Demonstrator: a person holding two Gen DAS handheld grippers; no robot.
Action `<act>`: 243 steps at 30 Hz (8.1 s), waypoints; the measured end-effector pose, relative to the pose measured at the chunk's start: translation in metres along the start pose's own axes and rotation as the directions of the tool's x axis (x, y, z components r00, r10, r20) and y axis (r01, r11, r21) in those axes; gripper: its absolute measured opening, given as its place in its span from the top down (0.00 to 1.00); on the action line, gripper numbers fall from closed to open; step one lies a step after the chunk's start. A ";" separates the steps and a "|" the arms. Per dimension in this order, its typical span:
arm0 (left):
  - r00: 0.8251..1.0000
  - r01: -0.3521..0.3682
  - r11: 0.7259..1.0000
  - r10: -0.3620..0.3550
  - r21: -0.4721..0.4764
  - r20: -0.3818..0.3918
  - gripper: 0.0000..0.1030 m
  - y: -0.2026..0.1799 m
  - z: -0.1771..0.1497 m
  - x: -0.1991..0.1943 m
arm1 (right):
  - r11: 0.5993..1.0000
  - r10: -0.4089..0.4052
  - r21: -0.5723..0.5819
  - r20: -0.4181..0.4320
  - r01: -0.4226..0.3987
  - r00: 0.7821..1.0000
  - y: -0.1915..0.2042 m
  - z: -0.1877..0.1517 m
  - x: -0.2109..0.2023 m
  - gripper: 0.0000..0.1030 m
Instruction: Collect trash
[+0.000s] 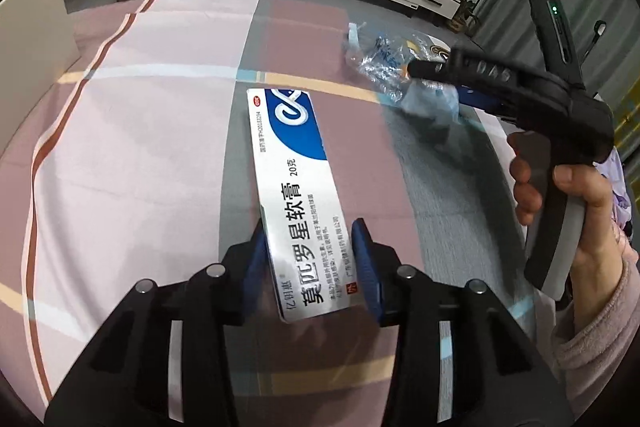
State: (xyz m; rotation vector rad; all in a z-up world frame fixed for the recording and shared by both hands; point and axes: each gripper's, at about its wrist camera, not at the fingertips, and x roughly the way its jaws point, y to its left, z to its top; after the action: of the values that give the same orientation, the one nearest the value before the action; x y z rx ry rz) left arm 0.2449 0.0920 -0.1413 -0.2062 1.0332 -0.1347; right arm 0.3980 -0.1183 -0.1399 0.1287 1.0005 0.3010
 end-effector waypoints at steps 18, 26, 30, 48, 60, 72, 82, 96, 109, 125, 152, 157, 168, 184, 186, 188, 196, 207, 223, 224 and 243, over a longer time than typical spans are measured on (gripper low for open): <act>0.999 -0.004 0.999 0.005 -0.033 0.037 0.60 -0.003 -0.007 -0.013 | 0.999 -0.007 -0.044 0.083 0.011 0.996 0.019 -0.042 -0.050 0.96; 0.997 -0.003 1.000 0.005 -0.014 0.081 0.60 -0.010 -0.016 -0.039 | 0.999 0.009 -0.034 0.156 -0.004 0.988 0.024 -0.063 -0.094 0.98; 0.996 0.000 1.000 0.001 -0.011 0.091 0.60 -0.011 -0.024 -0.052 | 0.999 0.023 -0.038 0.191 -0.016 0.981 0.028 -0.073 -0.119 0.98; 0.991 0.013 0.999 -0.018 0.038 0.134 0.60 -0.034 -0.075 -0.111 | 0.997 0.073 -0.031 0.259 -0.067 0.963 0.034 -0.135 -0.208 0.98; 0.990 0.013 1.000 -0.016 0.026 0.137 0.60 -0.033 -0.118 -0.143 | 0.998 0.060 -0.040 0.275 -0.051 0.960 0.043 -0.184 -0.244 0.98; 0.988 0.014 0.999 -0.020 0.039 0.151 0.59 -0.044 -0.138 -0.163 | 0.998 0.053 -0.055 0.272 -0.039 0.961 0.049 -0.215 -0.267 0.98; 0.983 -0.011 0.995 -0.007 0.096 0.182 0.59 -0.065 -0.143 -0.176 | 0.998 0.039 -0.050 0.308 -0.025 0.951 0.042 -0.229 -0.289 0.98; 0.979 -0.015 0.981 -0.025 0.195 0.205 0.59 -0.109 -0.134 -0.180 | 0.999 -0.023 0.055 0.385 0.002 0.923 -0.004 -0.238 -0.319 0.98; 0.980 0.017 0.958 -0.072 0.285 0.186 0.59 -0.160 -0.112 -0.160 | 0.987 -0.107 0.155 0.426 0.044 0.898 -0.050 -0.242 -0.330 0.98; 0.979 0.073 0.917 -0.140 0.393 0.146 0.59 -0.230 -0.095 -0.119 | 0.967 -0.208 0.227 0.441 0.116 0.873 -0.090 -0.243 -0.338 0.98; 0.976 0.108 0.859 -0.187 0.500 0.110 0.59 -0.306 -0.071 -0.068 | 0.931 -0.309 0.322 0.445 0.172 0.841 -0.148 -0.236 -0.334 0.98; 0.978 0.104 0.849 -0.181 0.518 0.099 0.59 -0.319 -0.069 -0.055 | 0.923 -0.322 0.341 0.438 0.176 0.839 -0.159 -0.233 -0.330 0.98; 0.987 0.092 0.841 -0.147 0.533 0.062 0.69 -0.338 -0.063 -0.019 | 0.914 -0.332 0.363 0.407 0.182 0.851 -0.180 -0.228 -0.311 0.98; 0.992 0.124 0.849 -0.106 0.514 -0.065 0.66 -0.346 -0.048 0.053 | 0.894 -0.340 0.395 0.284 0.213 0.897 -0.217 -0.213 -0.257 0.96; 0.993 0.120 0.848 -0.103 0.516 -0.062 0.49 -0.347 -0.048 0.055 | 0.889 -0.339 0.402 0.251 0.221 0.907 -0.221 -0.212 -0.249 0.90; 0.993 0.117 0.846 -0.105 0.520 -0.053 0.41 -0.348 -0.049 0.054 | 0.885 -0.333 0.412 0.233 0.218 0.914 -0.226 -0.213 -0.244 0.83; 0.994 0.107 0.841 -0.099 0.530 -0.043 0.32 -0.350 -0.051 0.053 | 0.875 -0.319 0.441 0.216 0.199 0.923 -0.236 -0.217 -0.241 0.67; 0.996 0.081 0.839 -0.093 0.539 -0.006 0.09 -0.347 -0.049 0.041 | 0.873 -0.340 0.429 0.199 0.230 0.919 -0.233 -0.217 -0.252 0.32; 0.996 0.016 0.868 -0.059 0.496 0.071 0.03 -0.313 -0.044 -0.037 | 0.857 -0.396 0.403 0.114 0.322 0.911 -0.201 -0.230 -0.307 0.03; 0.995 0.027 0.872 -0.069 0.489 0.068 0.03 -0.310 -0.043 -0.044 | 0.860 -0.400 0.392 0.122 0.326 0.908 -0.193 -0.228 -0.315 0.03; 0.983 0.097 0.921 -0.149 0.377 0.111 0.03 -0.279 -0.032 -0.199 | 0.885 -0.404 0.320 0.170 0.338 0.899 -0.105 -0.200 -0.420 0.03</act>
State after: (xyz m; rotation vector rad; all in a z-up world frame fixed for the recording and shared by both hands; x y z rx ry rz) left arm 0.1125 -0.1415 0.0738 0.0638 0.8388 -0.4213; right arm 0.0378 -0.3531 0.0667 0.2215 0.8085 -0.2126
